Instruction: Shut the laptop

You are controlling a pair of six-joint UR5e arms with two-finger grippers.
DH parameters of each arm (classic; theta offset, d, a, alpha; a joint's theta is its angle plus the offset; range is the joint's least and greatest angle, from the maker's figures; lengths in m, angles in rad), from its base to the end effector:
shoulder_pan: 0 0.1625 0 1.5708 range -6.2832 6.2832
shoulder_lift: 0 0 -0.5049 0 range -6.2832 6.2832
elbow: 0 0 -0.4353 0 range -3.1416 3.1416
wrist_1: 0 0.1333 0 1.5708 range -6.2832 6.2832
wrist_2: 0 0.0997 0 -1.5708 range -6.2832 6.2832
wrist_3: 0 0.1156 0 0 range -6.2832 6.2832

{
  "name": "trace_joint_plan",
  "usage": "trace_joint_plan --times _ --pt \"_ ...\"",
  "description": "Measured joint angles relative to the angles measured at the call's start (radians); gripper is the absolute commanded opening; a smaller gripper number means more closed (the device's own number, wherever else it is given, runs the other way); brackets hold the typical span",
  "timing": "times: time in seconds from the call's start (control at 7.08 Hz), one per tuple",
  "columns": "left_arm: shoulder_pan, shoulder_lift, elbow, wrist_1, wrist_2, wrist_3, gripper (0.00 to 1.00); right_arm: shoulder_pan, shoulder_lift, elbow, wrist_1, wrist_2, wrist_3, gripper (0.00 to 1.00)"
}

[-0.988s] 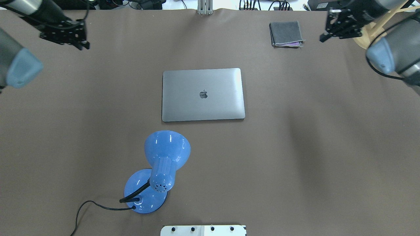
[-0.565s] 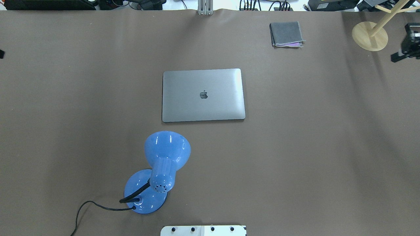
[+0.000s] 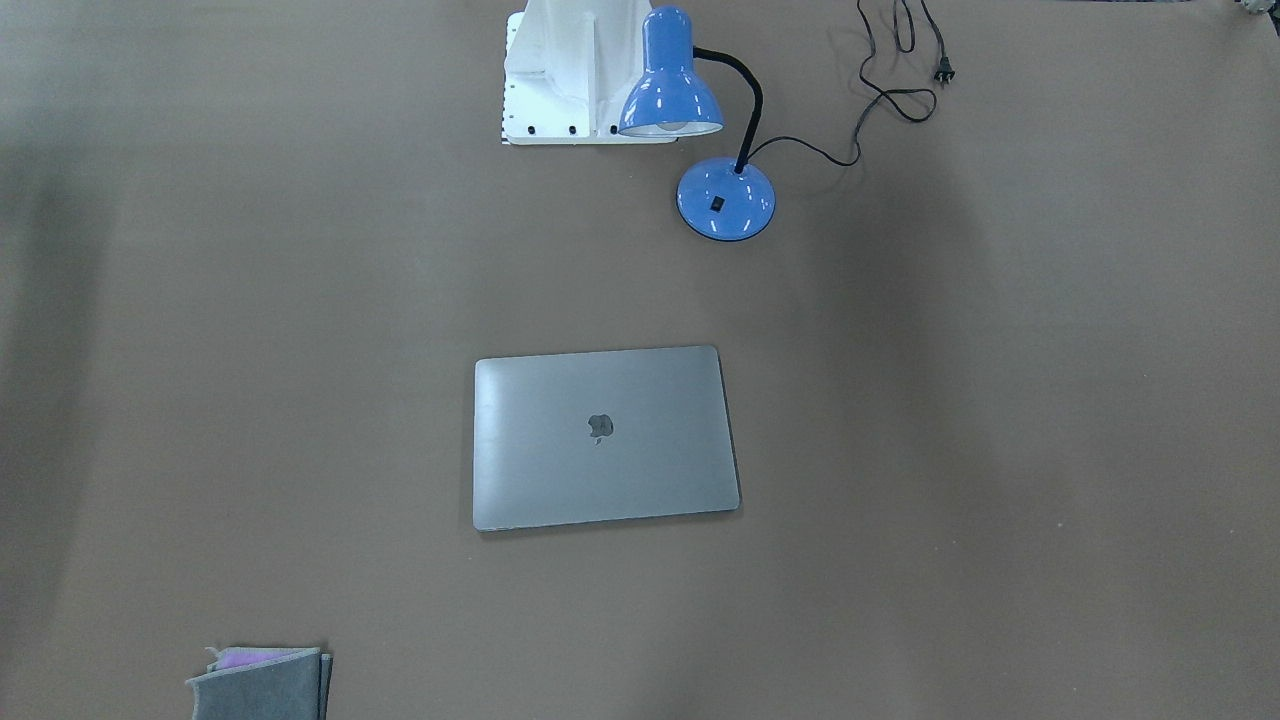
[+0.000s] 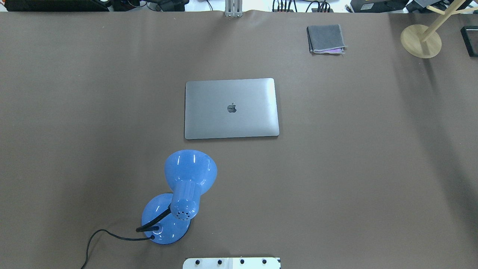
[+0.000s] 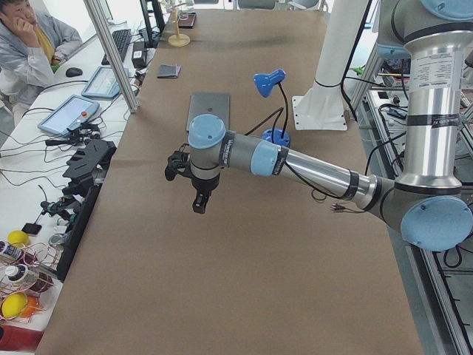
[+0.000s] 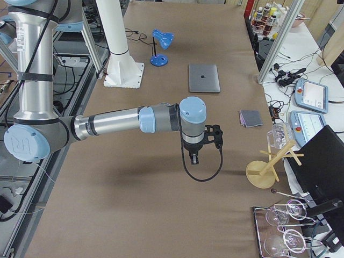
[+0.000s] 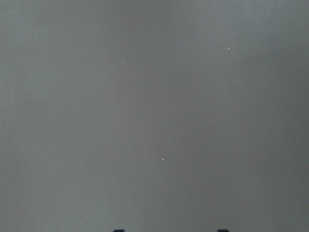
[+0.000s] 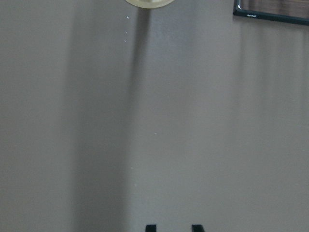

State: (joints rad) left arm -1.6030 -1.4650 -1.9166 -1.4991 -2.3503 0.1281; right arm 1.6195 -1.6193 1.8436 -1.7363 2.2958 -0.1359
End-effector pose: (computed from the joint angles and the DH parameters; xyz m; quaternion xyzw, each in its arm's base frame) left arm -0.0675 -0.4796 0.6255 0.1078 0.3712 0.0761 0.9191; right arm 0.0811 -0.5012 0.6505 0.0600 -0.3504 -0.0512 0.9333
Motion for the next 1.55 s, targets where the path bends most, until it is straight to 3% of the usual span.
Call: trace_joint_plan --times 0.42,1.55 --pt "-0.042 0.044 0.0 0.0 0.002 0.046 0.98 0.037 0.029 -0.01 -0.125 -0.059 -0.143 1.0" --pt "-0.05 0.057 0.008 0.09 0.005 0.026 0.98 0.039 0.019 -0.024 -0.136 -0.017 -0.147 1.0"
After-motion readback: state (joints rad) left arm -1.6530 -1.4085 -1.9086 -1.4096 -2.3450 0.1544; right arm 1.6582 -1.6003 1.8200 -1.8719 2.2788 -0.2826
